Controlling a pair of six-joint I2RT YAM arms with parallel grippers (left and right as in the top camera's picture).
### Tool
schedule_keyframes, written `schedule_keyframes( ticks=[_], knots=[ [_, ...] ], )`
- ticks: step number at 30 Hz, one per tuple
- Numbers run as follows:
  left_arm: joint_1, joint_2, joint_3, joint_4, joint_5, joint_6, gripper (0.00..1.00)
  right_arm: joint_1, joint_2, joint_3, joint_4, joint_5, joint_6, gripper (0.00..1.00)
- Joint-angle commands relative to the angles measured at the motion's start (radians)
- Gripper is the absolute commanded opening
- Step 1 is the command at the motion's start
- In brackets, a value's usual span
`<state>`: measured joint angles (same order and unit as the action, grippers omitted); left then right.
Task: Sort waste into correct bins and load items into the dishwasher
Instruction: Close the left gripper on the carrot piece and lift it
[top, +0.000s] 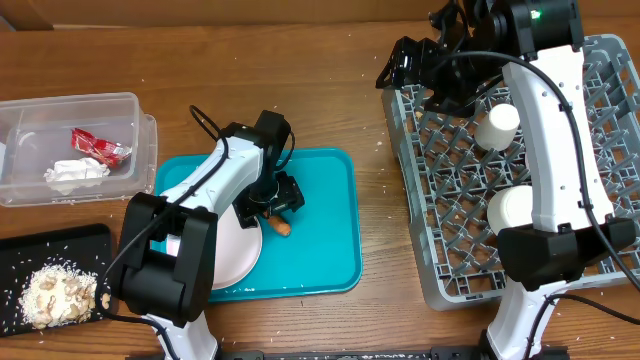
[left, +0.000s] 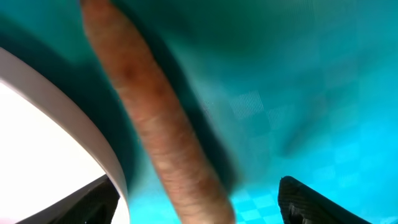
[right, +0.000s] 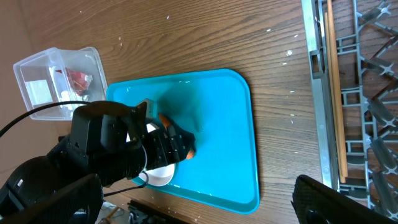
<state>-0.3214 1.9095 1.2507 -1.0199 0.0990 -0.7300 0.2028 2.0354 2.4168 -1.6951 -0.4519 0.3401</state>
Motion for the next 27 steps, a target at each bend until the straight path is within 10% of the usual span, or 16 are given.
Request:
schedule_keyframes(
  ticks=[1, 27],
  knots=[
    [-0.003, -0.005, -0.005, -0.029, -0.082, 0.011, 0.84, -0.004, -0.026, 0.013, 0.002, 0.007, 0.000, 1.00],
    [0.006, -0.006, 0.080, -0.039, 0.071, 0.089, 0.87, -0.004, -0.026, 0.013, 0.001, 0.056, -0.003, 1.00]
  ],
)
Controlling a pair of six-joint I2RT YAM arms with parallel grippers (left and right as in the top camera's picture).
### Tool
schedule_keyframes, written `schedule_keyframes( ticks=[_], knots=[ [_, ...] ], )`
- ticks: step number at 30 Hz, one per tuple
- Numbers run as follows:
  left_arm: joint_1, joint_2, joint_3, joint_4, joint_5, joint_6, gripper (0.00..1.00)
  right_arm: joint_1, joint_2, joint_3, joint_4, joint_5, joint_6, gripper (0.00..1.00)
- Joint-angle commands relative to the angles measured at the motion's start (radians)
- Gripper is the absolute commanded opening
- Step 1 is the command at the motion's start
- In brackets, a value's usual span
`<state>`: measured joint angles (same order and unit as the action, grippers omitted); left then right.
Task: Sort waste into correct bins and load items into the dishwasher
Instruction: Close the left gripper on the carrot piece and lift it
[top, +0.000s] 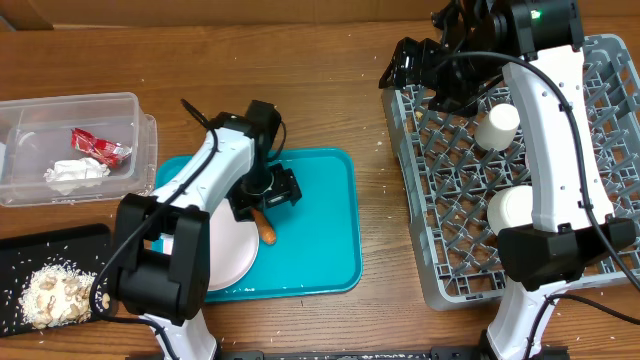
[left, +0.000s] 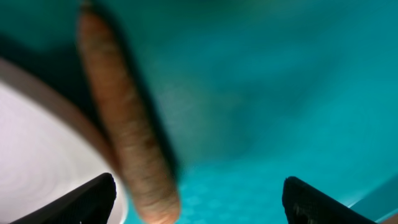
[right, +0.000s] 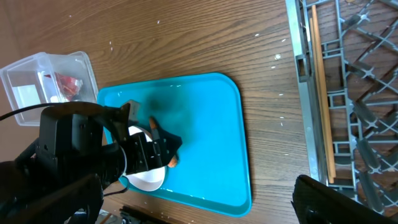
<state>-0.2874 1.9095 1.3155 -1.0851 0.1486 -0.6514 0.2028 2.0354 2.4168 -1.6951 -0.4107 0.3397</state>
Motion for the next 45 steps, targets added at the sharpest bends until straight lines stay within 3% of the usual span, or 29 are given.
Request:
schedule_keyframes(
  ticks=[1, 20, 45],
  knots=[
    [-0.028, -0.005, 0.015, 0.044, 0.021, -0.010, 0.87, -0.004, -0.026, 0.013, 0.001, 0.015, -0.003, 1.00],
    [-0.027, 0.000, 0.015, 0.010, -0.084, -0.090, 0.87, -0.004, -0.026, 0.013, 0.001, 0.018, -0.007, 1.00],
    [-0.027, 0.000, -0.036, 0.068, -0.077, -0.116, 0.86, -0.004, -0.026, 0.013, 0.001, 0.018, -0.006, 1.00]
  ],
)
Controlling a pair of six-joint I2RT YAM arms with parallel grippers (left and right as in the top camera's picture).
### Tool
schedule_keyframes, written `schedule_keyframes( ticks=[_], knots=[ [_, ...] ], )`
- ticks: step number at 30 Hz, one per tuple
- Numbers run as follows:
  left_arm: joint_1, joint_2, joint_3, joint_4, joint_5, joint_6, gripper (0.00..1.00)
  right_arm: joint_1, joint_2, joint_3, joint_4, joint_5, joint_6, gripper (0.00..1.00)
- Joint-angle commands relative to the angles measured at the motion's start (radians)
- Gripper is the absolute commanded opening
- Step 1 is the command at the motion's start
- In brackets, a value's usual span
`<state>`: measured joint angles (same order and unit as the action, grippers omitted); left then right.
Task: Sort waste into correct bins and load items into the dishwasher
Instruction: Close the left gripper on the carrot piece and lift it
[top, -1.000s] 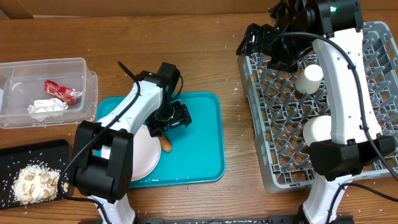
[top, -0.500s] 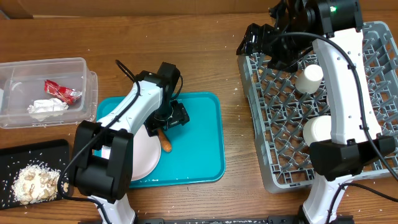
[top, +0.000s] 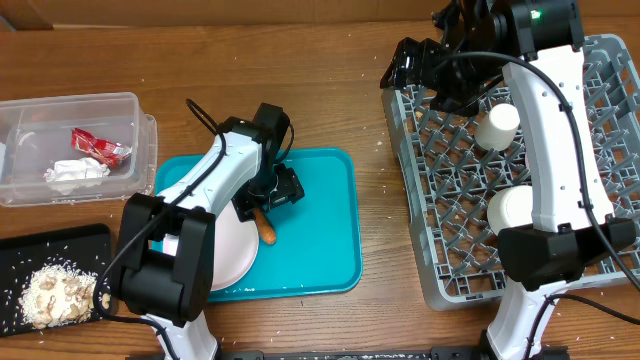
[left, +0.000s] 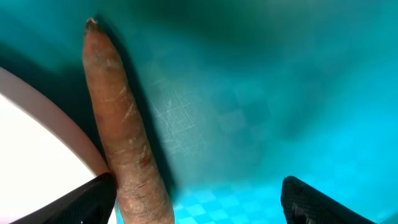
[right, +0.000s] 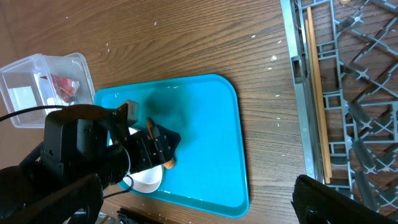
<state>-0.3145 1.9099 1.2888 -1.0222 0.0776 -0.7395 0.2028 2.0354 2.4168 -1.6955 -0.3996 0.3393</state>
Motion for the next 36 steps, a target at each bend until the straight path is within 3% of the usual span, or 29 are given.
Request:
schedule_keyframes(
  ticks=[1, 28, 33, 36],
  knots=[
    [0.000, 0.000, -0.009, 0.007, -0.007, -0.027, 0.86, -0.004, -0.026, 0.013, 0.002, 0.007, -0.006, 1.00],
    [-0.040, 0.000, -0.071, 0.072, 0.024, -0.103, 0.82, -0.004, -0.026, 0.013, 0.002, 0.007, -0.006, 1.00],
    [-0.071, 0.000, -0.076, 0.074, 0.024, -0.098, 0.64, -0.004, -0.026, 0.013, 0.002, 0.007, -0.006, 1.00],
    [-0.101, 0.000, -0.076, 0.074, 0.021, -0.098, 0.59, -0.004, -0.026, 0.013, 0.002, 0.007, -0.006, 1.00]
  ],
)
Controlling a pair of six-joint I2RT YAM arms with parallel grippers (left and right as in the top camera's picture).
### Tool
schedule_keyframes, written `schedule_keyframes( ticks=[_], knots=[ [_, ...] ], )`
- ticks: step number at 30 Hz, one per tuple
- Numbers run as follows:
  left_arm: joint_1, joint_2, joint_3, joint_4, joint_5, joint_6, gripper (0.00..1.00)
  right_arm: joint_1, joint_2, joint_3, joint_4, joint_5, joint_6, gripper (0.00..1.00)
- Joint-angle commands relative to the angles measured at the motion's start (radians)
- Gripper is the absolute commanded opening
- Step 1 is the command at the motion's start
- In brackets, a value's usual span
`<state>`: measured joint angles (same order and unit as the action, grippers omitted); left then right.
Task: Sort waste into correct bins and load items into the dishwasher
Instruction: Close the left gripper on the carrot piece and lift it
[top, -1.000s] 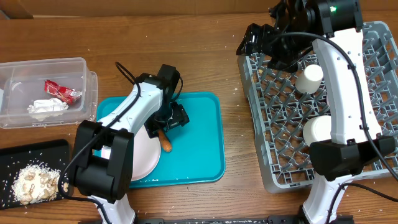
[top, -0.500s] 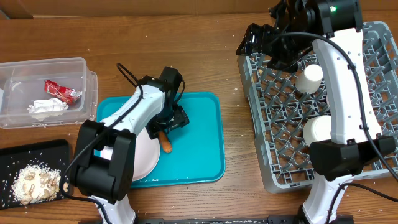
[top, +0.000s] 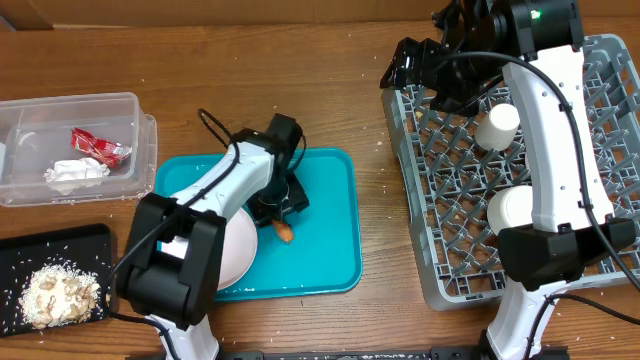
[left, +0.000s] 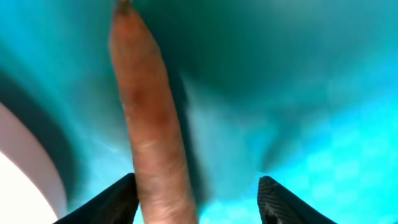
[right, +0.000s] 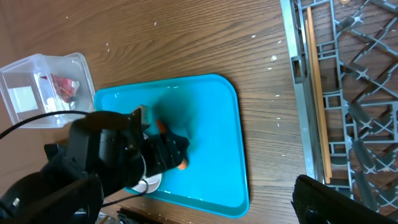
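An orange carrot (top: 284, 232) lies on the teal tray (top: 330, 255), just right of the white plate (top: 238, 258). My left gripper (top: 281, 203) hangs low over it, open. In the left wrist view the carrot (left: 152, 124) runs up from between the fingers, against the left fingertip (left: 121, 196), with a gap to the right one. My right gripper (top: 412, 62) is open and empty, high over the far left corner of the dishwasher rack (top: 425, 275). From there it looks down on the tray (right: 217, 162).
Two white cups (top: 497, 127) (top: 512, 212) lie in the rack. A clear bin (top: 60, 100) at the far left holds a red wrapper (top: 98, 146) and white tissue (top: 75, 173). A black tray (top: 50, 245) with food scraps sits at the near left.
My left gripper has shifted a little to the right on the tray and its fingers stand closer together. The carrot now lies off the plate's rim. The right arm has not moved.
My left gripper was open low over the carrot beside the plate. Then it stood further left with the carrot against the plate's rim, and stayed so. Now gripper and carrot are further right, the fingers narrower around it. The right arm hung still throughout.
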<state>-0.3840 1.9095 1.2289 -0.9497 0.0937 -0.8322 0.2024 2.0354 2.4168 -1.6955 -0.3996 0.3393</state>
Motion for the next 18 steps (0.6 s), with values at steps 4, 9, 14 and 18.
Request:
schedule_keyframes(
  ticks=[4, 9, 14, 18],
  knots=[
    [-0.048, 0.000, -0.016, 0.013, -0.027, -0.007, 0.49, -0.003, -0.026, 0.013, 0.002, 0.007, -0.006, 1.00],
    [-0.042, 0.002, -0.016, 0.046, -0.084, -0.034, 0.43, -0.003, -0.026, 0.013, 0.002, 0.007, -0.006, 1.00],
    [-0.042, 0.076, -0.016, 0.073, -0.061, -0.073, 0.39, -0.003, -0.026, 0.013, 0.002, 0.007, -0.006, 1.00],
    [-0.035, 0.075, 0.004, 0.008, -0.069, -0.072, 0.19, -0.003, -0.026, 0.013, 0.002, 0.008, -0.011, 1.00]
  ],
)
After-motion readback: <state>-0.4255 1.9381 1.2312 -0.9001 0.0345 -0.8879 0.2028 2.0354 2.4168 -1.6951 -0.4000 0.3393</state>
